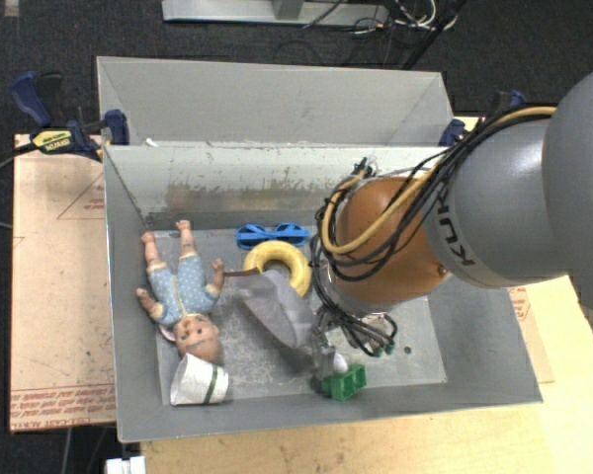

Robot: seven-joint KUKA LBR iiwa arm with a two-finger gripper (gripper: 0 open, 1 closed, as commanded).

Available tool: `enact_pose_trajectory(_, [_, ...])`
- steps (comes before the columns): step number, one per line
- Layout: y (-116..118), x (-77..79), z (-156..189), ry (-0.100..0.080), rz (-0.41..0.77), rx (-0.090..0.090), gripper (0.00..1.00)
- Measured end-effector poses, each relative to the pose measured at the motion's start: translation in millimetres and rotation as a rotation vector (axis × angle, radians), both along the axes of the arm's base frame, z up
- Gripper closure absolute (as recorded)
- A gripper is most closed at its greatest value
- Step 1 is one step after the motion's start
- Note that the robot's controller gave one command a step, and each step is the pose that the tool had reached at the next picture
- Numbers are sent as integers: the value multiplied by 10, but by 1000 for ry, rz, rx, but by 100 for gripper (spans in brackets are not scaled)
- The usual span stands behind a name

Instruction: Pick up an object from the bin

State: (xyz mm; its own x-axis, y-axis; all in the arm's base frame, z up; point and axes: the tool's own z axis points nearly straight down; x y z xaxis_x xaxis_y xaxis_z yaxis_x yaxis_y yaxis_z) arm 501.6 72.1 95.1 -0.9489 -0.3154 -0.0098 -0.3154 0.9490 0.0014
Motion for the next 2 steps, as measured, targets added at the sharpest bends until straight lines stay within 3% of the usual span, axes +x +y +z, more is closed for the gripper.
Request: enact_pose_trajectory(2, [1, -13, 109, 6, 0, -1, 100])
